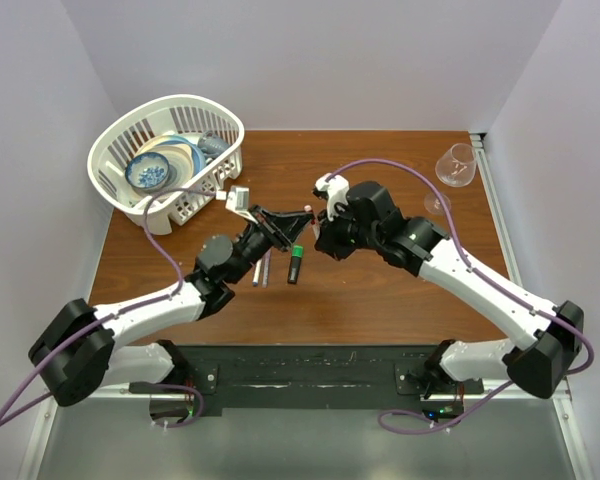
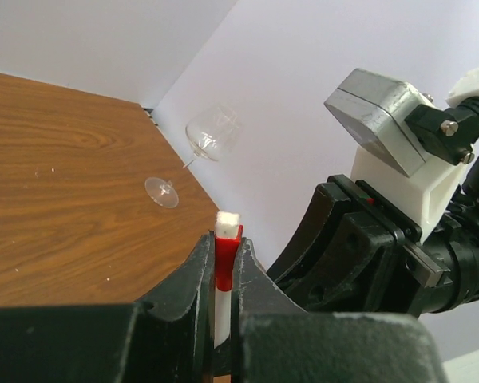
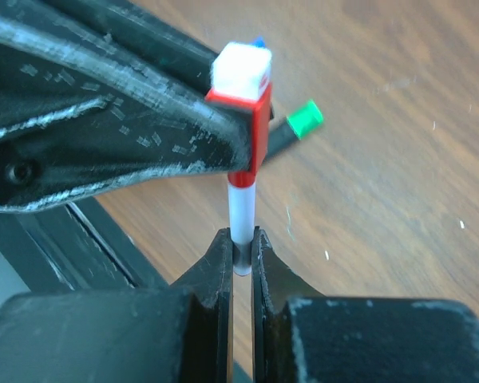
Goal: Insert the pens into the pen caps
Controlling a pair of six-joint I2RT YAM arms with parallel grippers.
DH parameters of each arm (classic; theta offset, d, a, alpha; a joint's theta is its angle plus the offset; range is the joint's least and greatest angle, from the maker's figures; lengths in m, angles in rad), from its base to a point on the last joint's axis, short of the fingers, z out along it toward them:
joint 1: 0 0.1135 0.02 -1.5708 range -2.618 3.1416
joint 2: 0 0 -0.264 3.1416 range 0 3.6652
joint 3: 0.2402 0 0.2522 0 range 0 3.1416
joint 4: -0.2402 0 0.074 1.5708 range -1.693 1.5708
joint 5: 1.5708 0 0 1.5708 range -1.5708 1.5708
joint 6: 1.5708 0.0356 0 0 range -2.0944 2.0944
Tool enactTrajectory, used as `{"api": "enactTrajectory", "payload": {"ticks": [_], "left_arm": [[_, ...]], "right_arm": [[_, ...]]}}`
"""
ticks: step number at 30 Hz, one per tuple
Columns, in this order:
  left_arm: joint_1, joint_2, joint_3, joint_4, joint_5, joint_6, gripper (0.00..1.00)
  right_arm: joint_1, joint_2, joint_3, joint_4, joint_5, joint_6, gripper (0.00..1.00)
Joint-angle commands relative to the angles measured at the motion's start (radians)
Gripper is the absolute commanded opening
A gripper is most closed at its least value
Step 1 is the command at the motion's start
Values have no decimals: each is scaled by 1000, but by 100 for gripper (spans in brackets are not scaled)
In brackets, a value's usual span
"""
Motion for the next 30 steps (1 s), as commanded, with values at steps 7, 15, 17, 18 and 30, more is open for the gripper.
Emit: {"api": "enactTrajectory", "payload": {"ticks": [7, 15, 17, 18, 30], "left_arm": [[102, 0, 312, -761, 263, 195, 0], [159, 127, 394, -1033, 82, 338, 0], [165, 202, 411, -1053, 65, 341, 0], [165, 227, 415, -1050, 63, 341, 0], [170, 454, 472, -1071, -56, 303, 0]], "right_arm": [[-33, -390, -323, 462, -142, 263, 42], [-32, -644, -487, 385, -150, 342, 86], [-32, -644, -480, 374, -139, 345, 92], [-32, -634, -475, 370, -130, 346, 95], [-33, -604, -435, 304, -97, 348, 97]]}}
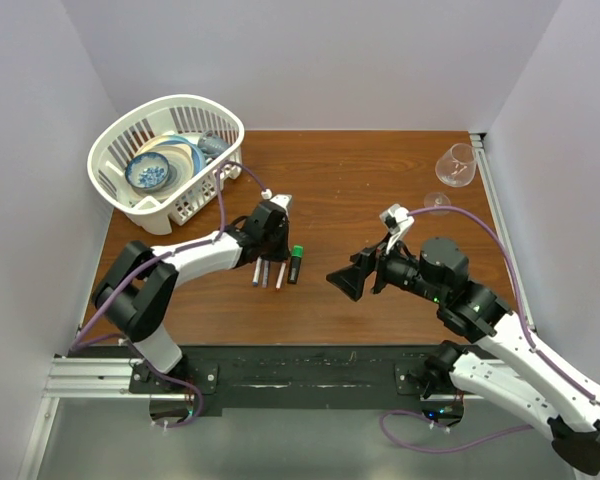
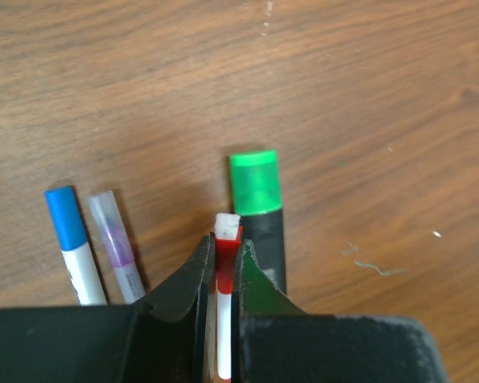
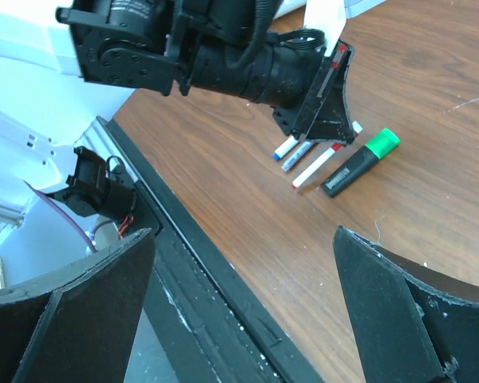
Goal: Insert the pens into the pen caps
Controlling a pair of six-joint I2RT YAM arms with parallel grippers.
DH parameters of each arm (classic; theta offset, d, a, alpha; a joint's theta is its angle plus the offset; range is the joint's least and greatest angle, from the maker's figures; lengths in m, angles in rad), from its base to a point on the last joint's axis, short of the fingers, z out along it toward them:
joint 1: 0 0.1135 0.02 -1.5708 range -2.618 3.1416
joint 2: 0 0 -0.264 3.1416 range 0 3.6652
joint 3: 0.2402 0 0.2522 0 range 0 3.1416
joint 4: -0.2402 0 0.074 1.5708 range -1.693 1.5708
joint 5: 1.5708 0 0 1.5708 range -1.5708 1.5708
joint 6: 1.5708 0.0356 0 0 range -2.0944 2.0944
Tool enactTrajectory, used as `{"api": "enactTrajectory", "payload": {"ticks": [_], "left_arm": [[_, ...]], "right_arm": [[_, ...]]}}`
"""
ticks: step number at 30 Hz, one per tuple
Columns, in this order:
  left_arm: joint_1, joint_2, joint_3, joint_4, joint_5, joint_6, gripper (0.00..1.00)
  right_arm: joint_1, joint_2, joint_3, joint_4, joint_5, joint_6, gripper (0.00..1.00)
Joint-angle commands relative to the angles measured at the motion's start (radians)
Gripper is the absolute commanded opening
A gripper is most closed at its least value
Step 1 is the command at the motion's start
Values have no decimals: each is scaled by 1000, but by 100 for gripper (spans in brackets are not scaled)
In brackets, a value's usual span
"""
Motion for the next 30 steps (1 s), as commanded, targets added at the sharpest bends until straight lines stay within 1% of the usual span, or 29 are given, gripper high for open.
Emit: {"api": "enactTrajectory", "payload": {"ticks": [1, 2, 4, 7, 8, 10, 11, 13, 14, 15, 16, 18, 19, 20, 21, 23, 24, 26, 27, 29, 30], "left_arm": [[8, 33, 48, 2, -85, -12, 0], [8, 38, 47, 2, -92, -18, 5], [8, 45, 44, 3, -107, -20, 9], [10, 41, 54, 2, -102, -23, 22], [10, 36, 60, -3, -102, -23, 32], [10, 9, 77, -23, -101, -21, 41], [10, -5, 82, -29, -98, -15, 50], [10, -66, 96, -44, -90, -8, 58], [10, -91, 99, -44, -76, 11, 69], [10, -118, 100, -31, -57, 25, 77], [10, -175, 100, -21, -3, 51, 86], [10, -234, 96, 11, 67, 80, 92], [11, -293, 93, 20, 135, 101, 100], [10, -324, 82, 38, 161, 108, 100], [10, -388, 73, 51, 221, 118, 100], [10, -454, 36, 90, 264, 137, 100], [10, -522, 21, 106, 316, 138, 100], [10, -588, -36, 144, 348, 126, 100], [8, -650, -54, 187, 384, 117, 100], [8, -711, -111, 245, 399, 92, 100], [8, -766, -133, 264, 407, 83, 100]], "right_arm": [[0, -15, 45, -3, 24, 12, 97], [-2, -13, 46, -5, 26, 13, 97], [0, -10, 55, -17, 32, 18, 97], [0, -6, 71, -37, 53, 27, 98], [-2, -3, 74, -43, 58, 30, 98], [0, 5, 95, -69, 70, 38, 98], [0, 14, 103, -78, 75, 41, 98], [-2, 23, 132, -118, 89, 46, 98], [0, 26, 140, -130, 93, 46, 98], [0, 28, 147, -152, 101, 44, 99], [0, 28, 163, -161, 121, 47, 99], [0, 27, 183, -193, 145, 50, 99], [0, 25, 190, -207, 162, 53, 99], [-2, 23, 201, -227, 216, 56, 99], [0, 23, 219, -264, 239, 61, 99], [-2, 20, 233, -294, 283, 64, 99], [0, 17, 249, -316, 331, 70, 99], [0, 2, 253, -327, 368, 78, 99], [-2, -3, 255, -330, 389, 87, 99], [-2, -12, 258, -331, 397, 105, 99], [0, -12, 263, -334, 400, 119, 99]]}}
